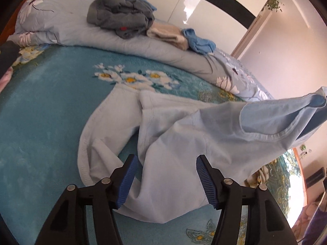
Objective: Fold clothes
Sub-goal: 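Lift the sweatshirt with both grippers and shake it out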
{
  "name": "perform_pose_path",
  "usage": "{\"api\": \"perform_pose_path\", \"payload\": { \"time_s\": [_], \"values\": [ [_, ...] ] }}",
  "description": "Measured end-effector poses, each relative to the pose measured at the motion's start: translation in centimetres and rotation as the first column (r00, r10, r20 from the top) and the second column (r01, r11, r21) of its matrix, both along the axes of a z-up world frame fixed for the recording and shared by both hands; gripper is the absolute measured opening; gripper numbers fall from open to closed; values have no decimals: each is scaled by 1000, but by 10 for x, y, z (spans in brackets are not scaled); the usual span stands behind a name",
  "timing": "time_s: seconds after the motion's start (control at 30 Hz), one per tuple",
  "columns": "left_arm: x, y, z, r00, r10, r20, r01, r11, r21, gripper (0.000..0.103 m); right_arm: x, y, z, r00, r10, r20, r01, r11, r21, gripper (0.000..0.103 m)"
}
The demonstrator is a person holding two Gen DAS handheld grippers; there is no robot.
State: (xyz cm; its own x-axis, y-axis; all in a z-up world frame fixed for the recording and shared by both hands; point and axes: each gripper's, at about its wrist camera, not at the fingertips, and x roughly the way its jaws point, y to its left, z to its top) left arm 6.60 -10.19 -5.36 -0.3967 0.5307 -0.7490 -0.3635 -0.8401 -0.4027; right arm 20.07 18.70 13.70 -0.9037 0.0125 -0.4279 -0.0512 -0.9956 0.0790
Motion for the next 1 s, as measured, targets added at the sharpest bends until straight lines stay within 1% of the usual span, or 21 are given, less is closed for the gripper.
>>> {"api": "perform_pose_path", "payload": {
  "time_s": [0.07, 0.17, 0.2, 0.23, 0.27, 0.3, 0.33, 0.43, 0.53, 0.6, 0.67, 0.77, 0.83, 0.9, 1.0],
  "values": [
    [6, 1, -8, 999, -46, 22, 46, 999, -1, 64, 0, 5, -5, 1000, -6, 9, 6, 1000, -11, 1],
    [21, -1, -6, 996, -88, -7, 88, 996, -3, 61, -1, 10, -13, 1000, -11, 28, 11, 1000, -28, 1],
    [26, -1, -3, 995, -97, -23, 96, 995, -15, 50, -1, 10, -16, 999, -12, 34, 13, 999, -31, 1],
    [31, -1, 0, 994, -105, -43, 103, 994, -35, 30, -1, 10, -19, 999, -13, 39, 14, 999, -33, 1],
    [35, 0, 2, 992, -109, -63, 105, 993, -58, 21, 0, 11, -21, 999, -14, 42, 16, 999, -38, 1],
    [39, 1, 3, 991, -109, -82, 102, 991, -86, 8, 1, 12, -23, 999, -16, 45, 18, 999, -45, 1],
    [43, 2, 4, 989, -110, -97, 100, 990, -104, 6, 1, 13, -25, 999, -17, 48, 19, 998, -53, 1],
    [49, 4, 7, 988, -85, -132, 68, 989, -131, 2, 3, 17, -27, 998, -22, 52, 26, 997, -79, 1],
    [51, -1, 19, 983, -22, -181, -2, 992, -130, 2, 3, 22, -22, 999, -32, 37, 36, 994, -104, 1],
    [50, -11, 38, 973, 40, -227, -65, 993, -102, 2, 6, 22, -10, 999, -35, 5, 36, 993, -114, 1],
    [51, -25, 70, 949, 112, -295, -137, 988, -65, 2, 12, 20, 6, 999, -36, -41, 31, 993, -110, 1],
    [61, -49, 126, 892, 207, -402, -226, 974, 1, 2, 25, 13, 38, 991, -30, -129, 17, 995, -97, 1],
    [77, -65, 164, 849, 251, -465, -258, 965, 51, 2, 37, 8, 60, 981, -23, -191, 7, 996, -86, 1],
    [93, -80, 201, 799, 295, -524, -285, 953, 103, 2, 53, 5, 78, 969, -14, -246, -5, 997, -75, 1],
    [126, -95, 245, 726, 335, -600, -308, 939, 152, 2, 81, -1, 99, 947, 10, -320, -30, 998, -58, 1]
  ]
}}
